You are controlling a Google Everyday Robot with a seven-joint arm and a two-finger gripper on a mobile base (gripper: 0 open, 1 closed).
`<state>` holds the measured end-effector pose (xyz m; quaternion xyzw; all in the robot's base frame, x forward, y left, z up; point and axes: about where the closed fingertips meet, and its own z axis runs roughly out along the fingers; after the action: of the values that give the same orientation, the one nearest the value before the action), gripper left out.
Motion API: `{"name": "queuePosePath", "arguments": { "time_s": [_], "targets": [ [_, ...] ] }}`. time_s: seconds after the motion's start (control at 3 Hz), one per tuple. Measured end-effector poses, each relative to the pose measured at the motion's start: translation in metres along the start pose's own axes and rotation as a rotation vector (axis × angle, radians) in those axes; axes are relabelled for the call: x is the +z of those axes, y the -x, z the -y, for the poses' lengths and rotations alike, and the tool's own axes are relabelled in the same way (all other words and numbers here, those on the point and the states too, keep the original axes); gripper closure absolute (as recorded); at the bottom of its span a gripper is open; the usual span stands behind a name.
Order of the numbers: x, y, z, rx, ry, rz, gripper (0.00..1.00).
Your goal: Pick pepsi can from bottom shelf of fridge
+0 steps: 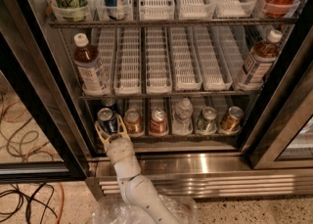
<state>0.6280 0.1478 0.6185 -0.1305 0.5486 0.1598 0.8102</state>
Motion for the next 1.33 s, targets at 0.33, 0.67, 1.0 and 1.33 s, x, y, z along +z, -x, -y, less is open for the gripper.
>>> {"name": "queuePosePath", "arguments": {
  "time_s": [0.33,0.67,1.0,1.33],
  "targets": [
    [0.002,0.016,0.0,-0.023,0.017,0.043,1.0],
    [0.002,0.023,-0.003,-0.04,0.036,0.06,1.0],
    [-0.005,0.026,-0.008,-0.05,0.078,0.063,1.0],
    [-0.02,0.024,-0.012,-0.049,0.129,0.059,1.0]
  ]
}}
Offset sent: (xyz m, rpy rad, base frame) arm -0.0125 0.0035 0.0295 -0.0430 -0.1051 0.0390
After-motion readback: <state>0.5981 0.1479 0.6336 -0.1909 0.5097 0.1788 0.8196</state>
